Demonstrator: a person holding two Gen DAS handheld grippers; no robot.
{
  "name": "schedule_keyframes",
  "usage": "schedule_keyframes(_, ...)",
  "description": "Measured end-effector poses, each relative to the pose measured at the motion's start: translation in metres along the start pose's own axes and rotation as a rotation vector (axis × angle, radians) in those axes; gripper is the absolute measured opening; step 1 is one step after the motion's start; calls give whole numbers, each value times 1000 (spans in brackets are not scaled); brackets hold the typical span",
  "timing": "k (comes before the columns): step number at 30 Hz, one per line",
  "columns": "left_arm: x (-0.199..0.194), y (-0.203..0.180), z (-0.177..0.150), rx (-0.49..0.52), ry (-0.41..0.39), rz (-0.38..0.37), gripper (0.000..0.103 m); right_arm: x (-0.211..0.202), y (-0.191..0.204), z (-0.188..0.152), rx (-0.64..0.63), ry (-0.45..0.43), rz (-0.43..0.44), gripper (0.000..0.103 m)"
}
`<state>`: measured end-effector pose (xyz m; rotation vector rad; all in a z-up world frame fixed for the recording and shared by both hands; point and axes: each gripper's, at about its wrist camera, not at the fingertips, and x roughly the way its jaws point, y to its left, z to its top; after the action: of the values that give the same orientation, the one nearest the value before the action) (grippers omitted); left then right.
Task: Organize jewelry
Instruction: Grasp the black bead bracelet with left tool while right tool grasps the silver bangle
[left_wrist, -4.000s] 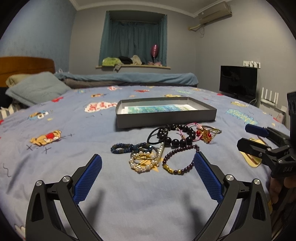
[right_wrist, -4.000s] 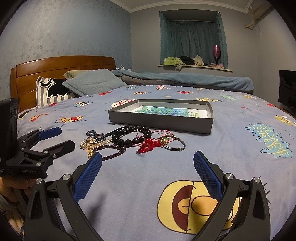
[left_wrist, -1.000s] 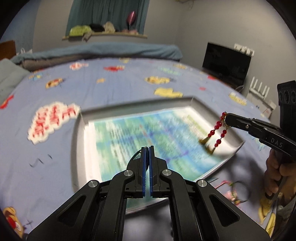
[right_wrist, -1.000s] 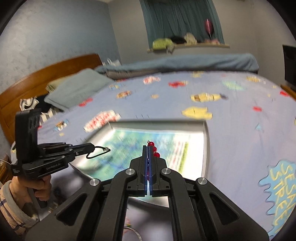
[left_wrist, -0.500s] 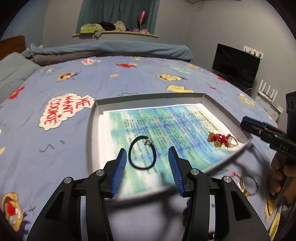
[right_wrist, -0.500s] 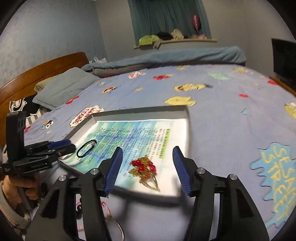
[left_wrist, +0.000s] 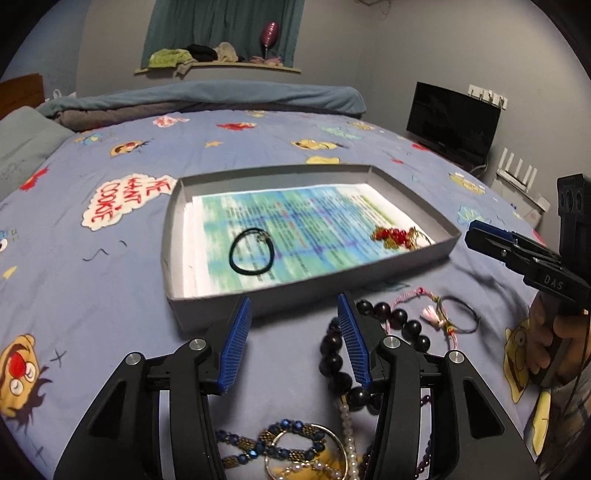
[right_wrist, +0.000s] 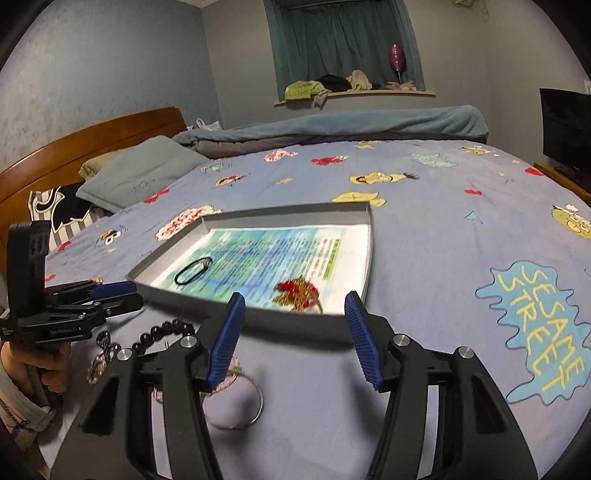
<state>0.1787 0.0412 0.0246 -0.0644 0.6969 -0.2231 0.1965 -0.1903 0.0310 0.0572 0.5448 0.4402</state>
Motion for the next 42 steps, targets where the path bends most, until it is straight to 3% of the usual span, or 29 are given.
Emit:
schedule_keyframes(6, 7, -7, -6, 16, 26, -8, 50, 0, 8, -17, -15, 52, 17, 56)
schedule_keyframes(12, 16, -14, -14, 37, 78, -24, 50, -3, 23, -29, -50, 90, 65, 66)
schedule_keyframes(18, 26, -17, -18, 47, 123, -37, 50, 5, 33, -40, -98, 158, 68, 66)
schedule_keyframes(23, 28, -19, -20, 55, 135, -47, 50, 9, 35, -44, -107, 181, 70, 64)
schedule_keyframes(27, 33, -23, -21, 67, 151, -48, 50, 14, 39, -46, -130, 197, 68, 55)
schedule_keyframes(29, 36, -24, -21, 69, 160, -51, 47, 17, 39, -46, -129, 209, 73, 53)
schedule_keyframes(31, 38, -26, -21, 80, 168, -62, 33, 18, 37, -45, -119, 214, 82, 47)
schedule_keyframes(34, 37, -28, -21, 88, 174, -76, 15, 17, 35, -45, -108, 209, 93, 46)
schedule_keyframes(38, 30, -27, -19, 77, 155, -99, 15, 11, 32, -44, -95, 187, 98, 46)
schedule_keyframes(42, 12, -29, -11, 74, 85, -141, 15, 2, 28, -39, -73, 158, 105, 46)
